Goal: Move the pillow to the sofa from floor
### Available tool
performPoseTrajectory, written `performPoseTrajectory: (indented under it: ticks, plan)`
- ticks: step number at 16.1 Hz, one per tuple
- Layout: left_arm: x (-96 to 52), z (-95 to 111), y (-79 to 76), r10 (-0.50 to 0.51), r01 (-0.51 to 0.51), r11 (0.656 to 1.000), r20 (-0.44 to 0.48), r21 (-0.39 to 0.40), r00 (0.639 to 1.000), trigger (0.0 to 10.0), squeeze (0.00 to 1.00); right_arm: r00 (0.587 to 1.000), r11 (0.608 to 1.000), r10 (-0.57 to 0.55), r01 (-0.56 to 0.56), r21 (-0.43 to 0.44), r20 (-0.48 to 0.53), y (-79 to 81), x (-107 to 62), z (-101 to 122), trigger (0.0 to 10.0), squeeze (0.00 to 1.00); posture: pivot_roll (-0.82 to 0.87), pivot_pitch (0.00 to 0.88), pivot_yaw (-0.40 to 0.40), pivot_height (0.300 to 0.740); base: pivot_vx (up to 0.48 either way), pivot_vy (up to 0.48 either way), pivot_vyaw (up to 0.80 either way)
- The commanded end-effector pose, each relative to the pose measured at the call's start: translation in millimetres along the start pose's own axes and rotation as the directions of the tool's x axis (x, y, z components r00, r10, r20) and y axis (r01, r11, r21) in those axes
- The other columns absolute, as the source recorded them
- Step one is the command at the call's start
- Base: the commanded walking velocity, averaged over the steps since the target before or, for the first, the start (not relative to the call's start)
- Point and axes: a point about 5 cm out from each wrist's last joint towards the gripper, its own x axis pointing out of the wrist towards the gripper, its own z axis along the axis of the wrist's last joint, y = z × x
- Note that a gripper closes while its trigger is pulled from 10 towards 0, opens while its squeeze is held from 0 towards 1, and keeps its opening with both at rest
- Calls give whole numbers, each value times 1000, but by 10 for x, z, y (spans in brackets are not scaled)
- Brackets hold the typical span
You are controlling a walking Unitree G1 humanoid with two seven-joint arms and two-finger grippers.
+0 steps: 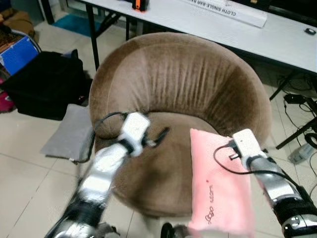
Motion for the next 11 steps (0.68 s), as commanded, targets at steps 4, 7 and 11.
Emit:
performPoseTrajectory:
  ticks: [4,7,11]
  plan:
    - [-1268,-675,482,323,-343,939,-269,-32,907,10000,0,984,959,178,-170,227,-14,228,-454,-603,10000,0,37,172,-152,740,0,0,0]
    - [-1353,-744,201,292,-342,931,-302,-129,907,10000,0,964,935,266,-250,253,-30,484,-515,-770,10000,0,34,179,-159,740,0,0,0]
    - [-1057,-489,10,211,-241,956,-180,-168,961,10000,0,968,924,246,-221,313,-43,474,-360,-741,10000,0,3,175,-154,740,0,0,0]
